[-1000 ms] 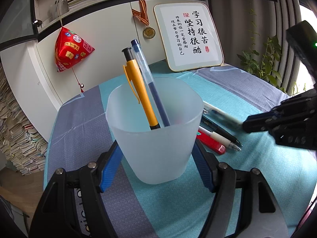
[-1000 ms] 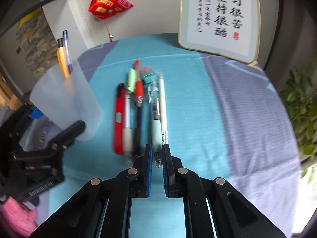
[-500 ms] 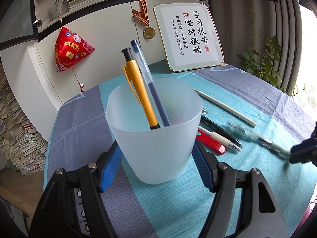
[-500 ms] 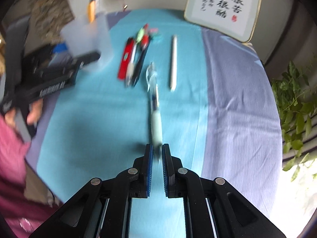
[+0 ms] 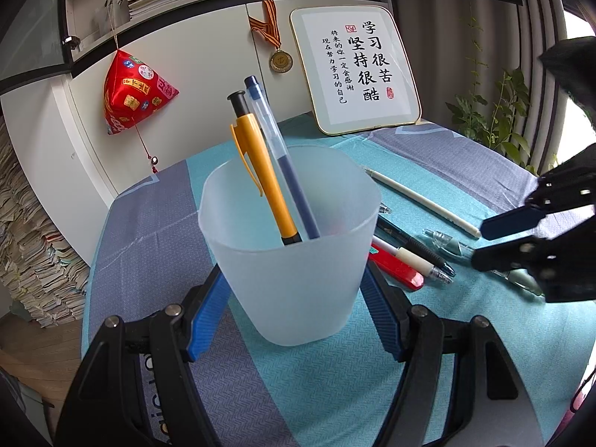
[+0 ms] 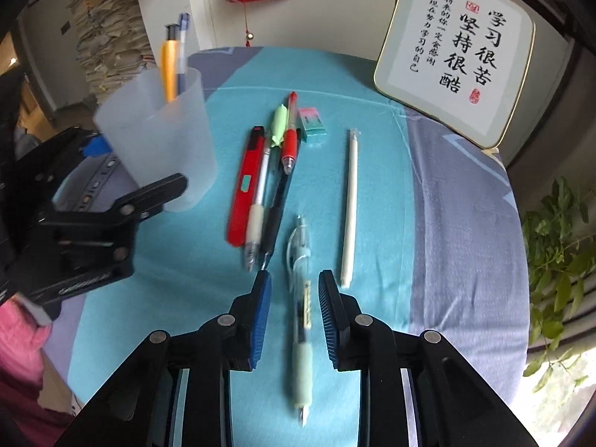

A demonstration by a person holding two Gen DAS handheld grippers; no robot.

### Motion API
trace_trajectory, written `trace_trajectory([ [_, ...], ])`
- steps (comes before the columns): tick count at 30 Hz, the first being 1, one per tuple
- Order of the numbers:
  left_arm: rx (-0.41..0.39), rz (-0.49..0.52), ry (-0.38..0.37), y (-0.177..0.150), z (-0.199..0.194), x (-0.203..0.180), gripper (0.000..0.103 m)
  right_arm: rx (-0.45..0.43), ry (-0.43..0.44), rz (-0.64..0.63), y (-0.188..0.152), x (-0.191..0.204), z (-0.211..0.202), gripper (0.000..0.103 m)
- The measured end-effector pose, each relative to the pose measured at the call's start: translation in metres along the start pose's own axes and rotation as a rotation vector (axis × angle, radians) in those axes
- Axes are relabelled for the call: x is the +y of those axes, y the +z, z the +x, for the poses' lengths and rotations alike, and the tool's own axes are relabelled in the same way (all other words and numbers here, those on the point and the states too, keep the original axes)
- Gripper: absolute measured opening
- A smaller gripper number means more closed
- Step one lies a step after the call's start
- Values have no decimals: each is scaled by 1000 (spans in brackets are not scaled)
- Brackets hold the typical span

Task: Organize stationery
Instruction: 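Grasp the clear gel pen with the right gripper and lift it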

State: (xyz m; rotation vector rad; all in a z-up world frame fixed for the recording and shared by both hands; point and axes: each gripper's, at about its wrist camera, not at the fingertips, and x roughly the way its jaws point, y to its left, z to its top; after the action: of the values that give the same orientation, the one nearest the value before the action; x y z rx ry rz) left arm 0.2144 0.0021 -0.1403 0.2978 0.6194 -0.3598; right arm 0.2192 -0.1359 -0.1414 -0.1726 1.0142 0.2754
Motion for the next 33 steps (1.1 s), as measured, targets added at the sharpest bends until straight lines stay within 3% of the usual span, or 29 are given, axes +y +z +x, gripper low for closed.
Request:
trace_trajectory([
  [13, 0, 0, 0, 0, 0, 1, 69, 42, -46, -82, 17, 12, 22, 26],
  [16, 0, 0, 0, 0, 0, 1, 69, 46, -33, -83, 19, 13, 25, 17],
  [19, 0, -2, -2, 0, 0, 1, 69, 44, -37, -81, 19, 13, 21, 17],
  [33, 0, -3, -2, 0, 0, 1, 69, -235, 43, 103, 21, 0, -86, 17],
])
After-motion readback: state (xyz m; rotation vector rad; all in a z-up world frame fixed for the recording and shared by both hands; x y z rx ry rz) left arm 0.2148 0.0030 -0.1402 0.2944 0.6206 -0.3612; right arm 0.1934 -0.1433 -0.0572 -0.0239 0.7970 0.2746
